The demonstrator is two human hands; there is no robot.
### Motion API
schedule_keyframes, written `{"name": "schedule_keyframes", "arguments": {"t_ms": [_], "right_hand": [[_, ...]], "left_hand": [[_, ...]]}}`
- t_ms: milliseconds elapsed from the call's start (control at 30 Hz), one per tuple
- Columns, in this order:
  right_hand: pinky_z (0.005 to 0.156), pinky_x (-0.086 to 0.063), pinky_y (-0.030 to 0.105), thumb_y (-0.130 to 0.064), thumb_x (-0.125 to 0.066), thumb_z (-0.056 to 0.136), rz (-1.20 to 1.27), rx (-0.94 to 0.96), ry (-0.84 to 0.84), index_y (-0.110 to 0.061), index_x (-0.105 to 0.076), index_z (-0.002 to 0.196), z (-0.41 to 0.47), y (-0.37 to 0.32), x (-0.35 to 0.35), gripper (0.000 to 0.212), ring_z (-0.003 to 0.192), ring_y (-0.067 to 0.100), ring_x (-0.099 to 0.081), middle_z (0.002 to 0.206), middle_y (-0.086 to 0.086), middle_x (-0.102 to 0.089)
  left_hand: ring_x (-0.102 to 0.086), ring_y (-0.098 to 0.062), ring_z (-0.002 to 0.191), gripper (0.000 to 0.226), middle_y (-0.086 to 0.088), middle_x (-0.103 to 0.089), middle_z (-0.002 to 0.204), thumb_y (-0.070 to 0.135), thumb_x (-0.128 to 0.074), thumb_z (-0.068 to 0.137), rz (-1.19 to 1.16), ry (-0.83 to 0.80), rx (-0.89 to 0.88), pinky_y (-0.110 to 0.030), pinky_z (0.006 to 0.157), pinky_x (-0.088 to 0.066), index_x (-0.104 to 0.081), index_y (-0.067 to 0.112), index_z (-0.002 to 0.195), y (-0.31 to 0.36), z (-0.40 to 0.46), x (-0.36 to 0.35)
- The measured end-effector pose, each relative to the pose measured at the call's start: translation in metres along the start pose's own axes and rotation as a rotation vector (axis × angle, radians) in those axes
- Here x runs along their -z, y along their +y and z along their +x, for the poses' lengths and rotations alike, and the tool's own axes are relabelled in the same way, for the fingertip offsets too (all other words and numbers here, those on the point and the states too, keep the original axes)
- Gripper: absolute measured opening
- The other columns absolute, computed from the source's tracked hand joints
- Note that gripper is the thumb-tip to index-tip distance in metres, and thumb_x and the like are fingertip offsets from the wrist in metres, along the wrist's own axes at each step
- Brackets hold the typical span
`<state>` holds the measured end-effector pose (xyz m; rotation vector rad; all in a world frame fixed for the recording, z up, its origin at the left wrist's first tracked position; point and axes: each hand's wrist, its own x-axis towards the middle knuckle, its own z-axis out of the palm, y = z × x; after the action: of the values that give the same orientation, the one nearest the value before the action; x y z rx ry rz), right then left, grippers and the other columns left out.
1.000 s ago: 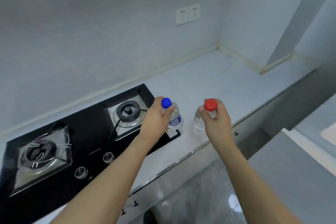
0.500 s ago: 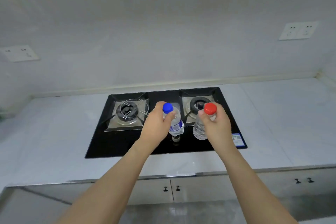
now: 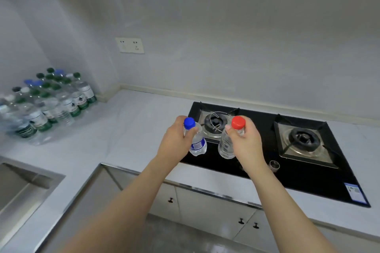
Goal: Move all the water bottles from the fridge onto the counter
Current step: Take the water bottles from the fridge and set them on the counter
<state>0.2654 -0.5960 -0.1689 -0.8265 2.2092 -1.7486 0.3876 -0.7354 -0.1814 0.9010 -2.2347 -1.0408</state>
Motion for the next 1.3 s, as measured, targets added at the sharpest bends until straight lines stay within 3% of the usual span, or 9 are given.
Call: {"name": "schedule_keyframes", "arguments": {"t_ms": [167, 367, 533, 667, 833, 933, 1133, 1300], "right_hand": [[0.088, -0.041, 0.027, -0.024, -0.065, 0.091, -0.011, 0.033, -0.073, -0.026, -0.057, 0.109, -0.007, -0.021, -0.072, 0.019, 0.093, 0.002, -0.055, 0.097, -0.016, -0.058], [0.075, -0.038, 0.015, -0.02, -0.065, 0.091, 0.001, 0.082, -0.2, -0.026, -0.055, 0.103, -0.012, -0.044, -0.141, 0.017, 0.088, -0.005, -0.053, 0.094, -0.016, -0.057], [0.077, -0.039, 0.015, -0.019, -0.066, 0.091, 0.03, 0.089, -0.32, -0.024, -0.055, 0.104, -0.007, -0.054, -0.193, 0.017, 0.09, -0.004, -0.054, 0.095, -0.014, -0.058], [0.078, -0.039, 0.015, -0.02, -0.066, 0.092, 0.014, 0.095, -0.416, -0.023, -0.055, 0.106, 0.003, -0.06, -0.24, 0.018, 0.09, -0.003, -0.054, 0.097, -0.011, -0.058], [0.077, -0.041, 0.017, -0.018, -0.067, 0.09, 0.045, 0.115, -0.487, -0.026, -0.057, 0.1, 0.032, -0.065, -0.3, 0.016, 0.089, 0.002, -0.056, 0.095, -0.011, -0.061], [0.077, -0.04, 0.017, -0.018, -0.067, 0.089, 0.066, 0.116, -0.506, -0.024, -0.057, 0.1, 0.057, -0.07, -0.335, 0.016, 0.091, 0.008, -0.056, 0.098, -0.008, -0.062], [0.086, -0.039, 0.022, -0.02, -0.068, 0.088, 0.087, 0.114, -0.55, -0.025, -0.057, 0.103, 0.109, -0.073, -0.396, 0.019, 0.097, 0.011, -0.056, 0.103, -0.008, -0.062], [0.086, -0.038, 0.021, -0.021, -0.067, 0.09, 0.075, 0.123, -0.58, -0.023, -0.057, 0.103, 0.151, -0.069, -0.45, 0.017, 0.097, 0.012, -0.056, 0.103, -0.005, -0.062]], "left_hand": [[-0.052, -0.009, 0.074, 0.022, 0.004, -0.058, 0.094, 0.031, -0.055, 0.096, -0.066, 0.116, 0.071, -0.02, 0.06, -0.04, -0.05, 0.022, 0.116, -0.045, -0.003, 0.062], [-0.056, -0.016, 0.085, 0.02, 0.001, -0.06, 0.097, 0.035, -0.056, 0.095, -0.132, 0.199, 0.159, -0.025, 0.064, -0.044, -0.051, 0.024, 0.112, -0.085, -0.008, 0.119], [-0.051, -0.014, 0.074, 0.018, -0.001, -0.06, 0.095, 0.03, -0.055, 0.096, -0.135, 0.273, 0.238, -0.027, 0.064, -0.042, -0.051, 0.022, 0.111, -0.123, -0.013, 0.154], [-0.055, -0.011, 0.082, 0.017, 0.007, -0.059, 0.096, 0.032, -0.055, 0.096, -0.16, 0.327, 0.314, -0.024, 0.064, -0.044, -0.051, 0.025, 0.111, -0.153, -0.006, 0.18], [-0.057, -0.017, 0.083, 0.017, 0.004, -0.061, 0.095, 0.033, -0.057, 0.095, -0.125, 0.399, 0.354, -0.028, 0.068, -0.047, -0.052, 0.024, 0.109, -0.184, 0.023, 0.208], [-0.053, -0.016, 0.075, 0.016, 0.003, -0.061, 0.094, 0.032, -0.056, 0.095, -0.064, 0.417, 0.377, -0.029, 0.062, -0.044, -0.051, 0.023, 0.108, -0.201, 0.05, 0.225], [-0.048, -0.016, 0.068, 0.014, 0.001, -0.059, 0.088, 0.031, -0.056, 0.095, 0.014, 0.457, 0.403, -0.032, 0.059, -0.041, -0.05, 0.023, 0.105, -0.228, 0.109, 0.251], [-0.052, -0.02, 0.077, 0.015, 0.003, -0.058, 0.091, 0.031, -0.057, 0.095, 0.055, 0.486, 0.442, -0.034, 0.066, -0.044, -0.051, 0.023, 0.106, -0.259, 0.15, 0.274]]}}
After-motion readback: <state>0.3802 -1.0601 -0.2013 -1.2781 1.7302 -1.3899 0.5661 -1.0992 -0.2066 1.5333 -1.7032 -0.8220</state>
